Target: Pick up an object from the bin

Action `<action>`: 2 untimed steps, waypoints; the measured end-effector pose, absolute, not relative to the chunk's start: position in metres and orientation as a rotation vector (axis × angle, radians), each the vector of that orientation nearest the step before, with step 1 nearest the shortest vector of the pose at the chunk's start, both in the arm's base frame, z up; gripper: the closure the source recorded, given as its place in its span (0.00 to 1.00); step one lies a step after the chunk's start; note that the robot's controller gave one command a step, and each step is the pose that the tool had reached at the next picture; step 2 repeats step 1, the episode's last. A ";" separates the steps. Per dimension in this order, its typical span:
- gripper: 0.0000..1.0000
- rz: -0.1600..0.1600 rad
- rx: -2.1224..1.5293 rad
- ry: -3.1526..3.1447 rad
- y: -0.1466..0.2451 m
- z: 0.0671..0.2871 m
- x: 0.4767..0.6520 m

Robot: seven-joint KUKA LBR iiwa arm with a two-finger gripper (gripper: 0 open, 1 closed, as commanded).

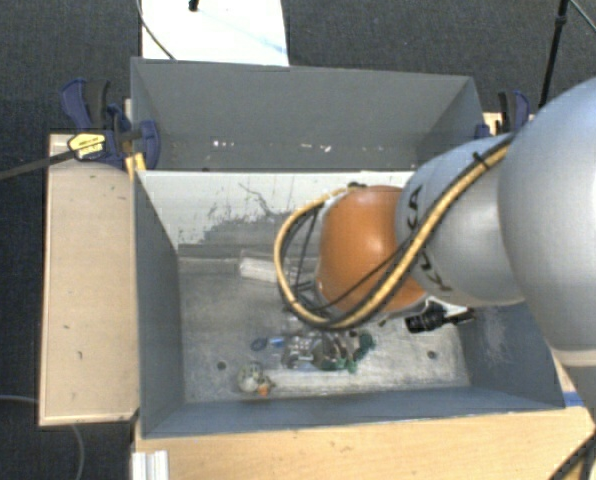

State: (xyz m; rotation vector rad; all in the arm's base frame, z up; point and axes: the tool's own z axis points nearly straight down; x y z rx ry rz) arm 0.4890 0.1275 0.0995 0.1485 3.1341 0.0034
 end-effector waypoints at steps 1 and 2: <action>1.00 0.005 0.152 3.129 0.128 0.190 0.491; 1.00 0.005 0.152 3.129 0.128 0.190 0.491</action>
Offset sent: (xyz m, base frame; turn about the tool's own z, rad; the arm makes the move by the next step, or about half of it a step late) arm -0.0001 0.0000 0.0867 0.0000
